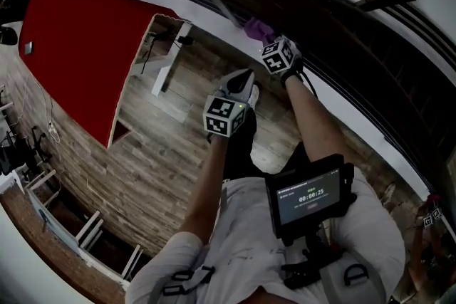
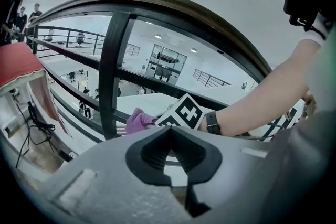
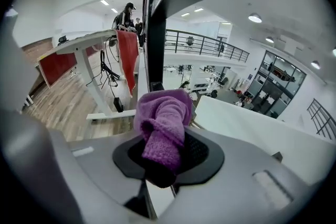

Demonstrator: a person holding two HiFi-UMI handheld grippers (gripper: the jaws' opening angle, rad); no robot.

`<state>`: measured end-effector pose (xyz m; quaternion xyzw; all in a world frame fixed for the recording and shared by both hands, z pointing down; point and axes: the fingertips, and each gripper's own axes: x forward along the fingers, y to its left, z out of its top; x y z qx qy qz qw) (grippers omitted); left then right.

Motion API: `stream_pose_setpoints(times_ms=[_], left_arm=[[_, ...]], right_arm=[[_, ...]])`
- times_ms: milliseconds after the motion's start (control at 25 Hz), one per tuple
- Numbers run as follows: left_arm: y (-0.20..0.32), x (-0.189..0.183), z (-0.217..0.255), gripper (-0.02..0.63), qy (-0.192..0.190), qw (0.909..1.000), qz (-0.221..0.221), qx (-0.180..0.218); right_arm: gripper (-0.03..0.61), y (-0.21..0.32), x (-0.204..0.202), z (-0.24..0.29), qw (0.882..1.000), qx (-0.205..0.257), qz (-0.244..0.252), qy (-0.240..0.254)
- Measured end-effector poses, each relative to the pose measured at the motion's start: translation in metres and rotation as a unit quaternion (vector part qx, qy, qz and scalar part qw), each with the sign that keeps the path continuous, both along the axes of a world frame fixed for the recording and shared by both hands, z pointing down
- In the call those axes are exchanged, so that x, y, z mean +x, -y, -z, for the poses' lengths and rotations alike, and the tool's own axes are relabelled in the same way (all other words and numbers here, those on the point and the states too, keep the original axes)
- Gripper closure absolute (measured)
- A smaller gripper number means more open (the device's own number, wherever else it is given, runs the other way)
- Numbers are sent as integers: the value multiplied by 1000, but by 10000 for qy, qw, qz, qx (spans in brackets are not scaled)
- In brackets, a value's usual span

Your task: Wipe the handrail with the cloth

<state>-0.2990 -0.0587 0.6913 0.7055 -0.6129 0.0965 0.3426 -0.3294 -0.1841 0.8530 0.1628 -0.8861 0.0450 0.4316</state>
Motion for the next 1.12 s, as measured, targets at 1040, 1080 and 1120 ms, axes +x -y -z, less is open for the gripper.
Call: stream_pose_setpoints(times_ms=[1040,1080,1120], left_arm=[[12,80,-3,614,-25,9954,-952,-36],[13,84,-4,613,-15,9950,-1001,-35],[14,89,-3,613,-4,9945,-1049,-39]], right_arm=[[485,-9,106,-2,9986,-226,-488,11],[485,-9,109,-2,9987,-222,-460,16],[485,-9,111,-2,9988,-219,-447,17]])
